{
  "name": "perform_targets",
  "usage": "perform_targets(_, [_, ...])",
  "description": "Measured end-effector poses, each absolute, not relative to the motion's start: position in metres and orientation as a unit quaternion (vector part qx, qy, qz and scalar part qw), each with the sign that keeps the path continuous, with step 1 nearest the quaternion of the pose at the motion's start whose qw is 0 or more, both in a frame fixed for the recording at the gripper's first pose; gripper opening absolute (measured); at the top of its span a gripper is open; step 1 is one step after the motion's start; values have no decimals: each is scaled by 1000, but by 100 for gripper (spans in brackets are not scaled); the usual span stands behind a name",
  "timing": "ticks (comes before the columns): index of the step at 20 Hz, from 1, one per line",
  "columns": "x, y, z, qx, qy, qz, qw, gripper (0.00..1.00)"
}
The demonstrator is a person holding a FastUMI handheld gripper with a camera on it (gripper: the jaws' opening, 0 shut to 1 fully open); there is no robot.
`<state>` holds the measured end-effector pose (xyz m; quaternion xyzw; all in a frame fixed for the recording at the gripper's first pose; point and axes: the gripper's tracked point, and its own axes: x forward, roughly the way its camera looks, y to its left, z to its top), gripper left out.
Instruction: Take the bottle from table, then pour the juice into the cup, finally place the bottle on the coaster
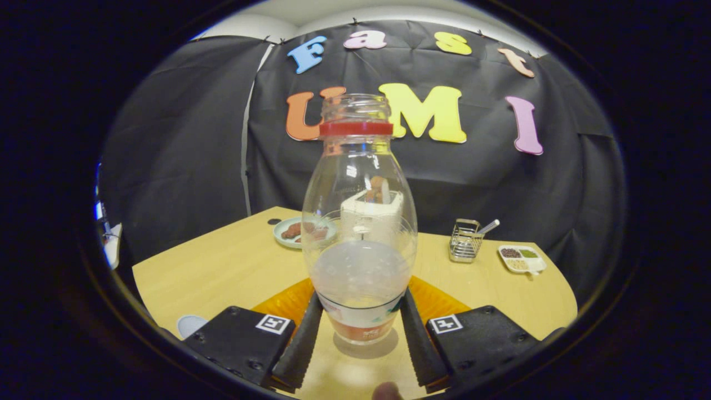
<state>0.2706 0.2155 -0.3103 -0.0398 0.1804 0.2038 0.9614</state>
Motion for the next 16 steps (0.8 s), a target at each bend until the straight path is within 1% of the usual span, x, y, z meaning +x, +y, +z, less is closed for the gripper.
perform_targets(5, [276,215,-348,-43,203,197,958,78])
perform_targets(16, [280,214,-371,-48,215,185,958,82])
